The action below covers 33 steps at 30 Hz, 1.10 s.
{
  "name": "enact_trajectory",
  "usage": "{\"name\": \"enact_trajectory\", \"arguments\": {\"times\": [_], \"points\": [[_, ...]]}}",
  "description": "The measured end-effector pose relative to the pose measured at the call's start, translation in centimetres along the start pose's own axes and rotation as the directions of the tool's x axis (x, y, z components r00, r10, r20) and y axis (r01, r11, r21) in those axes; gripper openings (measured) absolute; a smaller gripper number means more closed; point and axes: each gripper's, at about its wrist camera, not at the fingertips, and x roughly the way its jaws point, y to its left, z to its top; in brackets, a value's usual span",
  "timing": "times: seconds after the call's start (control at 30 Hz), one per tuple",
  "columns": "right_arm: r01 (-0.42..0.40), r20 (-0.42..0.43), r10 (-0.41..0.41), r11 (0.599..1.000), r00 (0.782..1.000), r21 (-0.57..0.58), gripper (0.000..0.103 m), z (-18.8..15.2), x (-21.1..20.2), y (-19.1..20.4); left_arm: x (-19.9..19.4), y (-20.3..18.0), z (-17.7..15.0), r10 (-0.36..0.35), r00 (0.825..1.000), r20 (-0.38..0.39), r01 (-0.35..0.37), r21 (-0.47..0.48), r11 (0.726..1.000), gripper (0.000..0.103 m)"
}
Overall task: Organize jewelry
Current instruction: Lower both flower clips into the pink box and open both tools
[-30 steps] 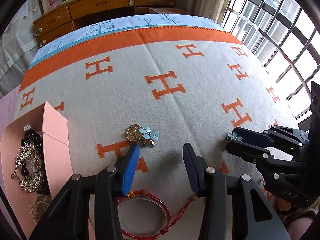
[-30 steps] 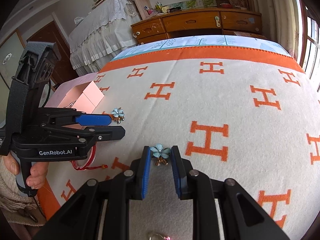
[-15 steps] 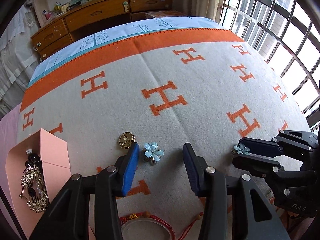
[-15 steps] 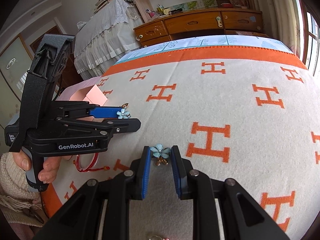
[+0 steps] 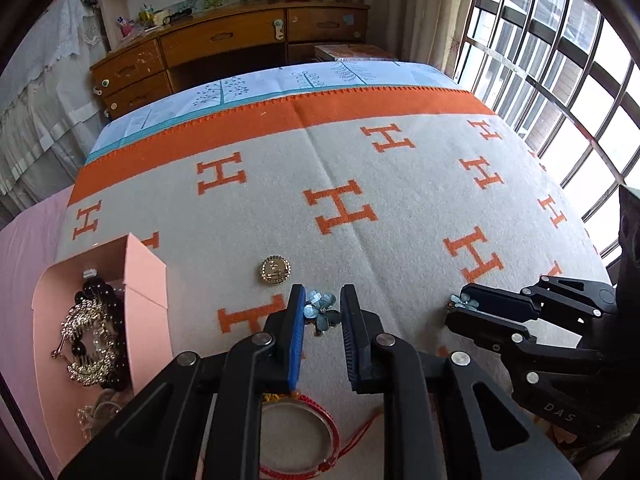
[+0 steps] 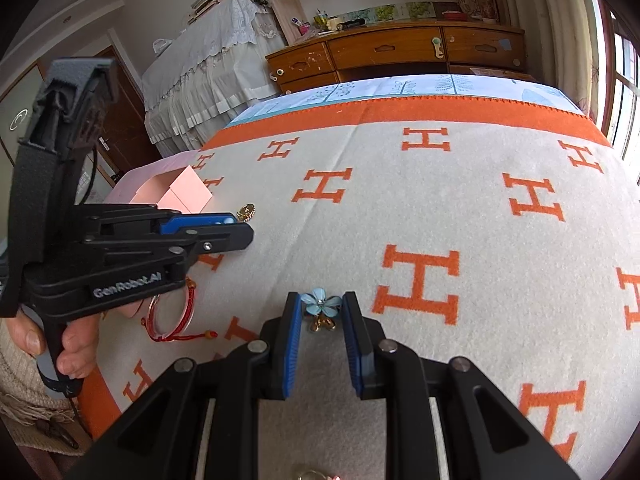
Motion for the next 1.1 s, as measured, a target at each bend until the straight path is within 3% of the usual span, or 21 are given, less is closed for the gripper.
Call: {"name": "enact_trajectory", "arguments": {"times": [0.27, 0.63, 0.87, 1.1], "points": [[-0.007, 0.008, 0.008, 0.997, 1.0, -0.072, 0.02, 0.5, -1.6, 4.3, -8.1, 6.2, -1.9, 0.118, 0.992, 0.042, -0.108, -0.188, 0.976, 0.015], [-0.085, 0.114, 0.12, 0.959, 0.986, -0.271, 0.02, 5.9, -5.6, 15.5, -16.4, 15.0, -5.3, 0.182, 0.972, 0.147, -0.114, -0.384, 0.916, 0.015], [-0.147, 0.123, 0.192, 0.941, 0.974, -0.305, 0.02, 9.5, -4.9, 21.2, -16.3, 17.1, -6.3, 0.167, 0.973, 0.158, -0.088, -0.418, 0.904, 0.015], [-0.128, 0.037, 0.145, 0.945, 0.989, -0.301, 0.021, 9.5, 0.0, 22.9, -11.9, 17.5, -7.4, 0.21, 0.974, 0.088, -0.156, -0.416, 0.896, 0.015]]}}
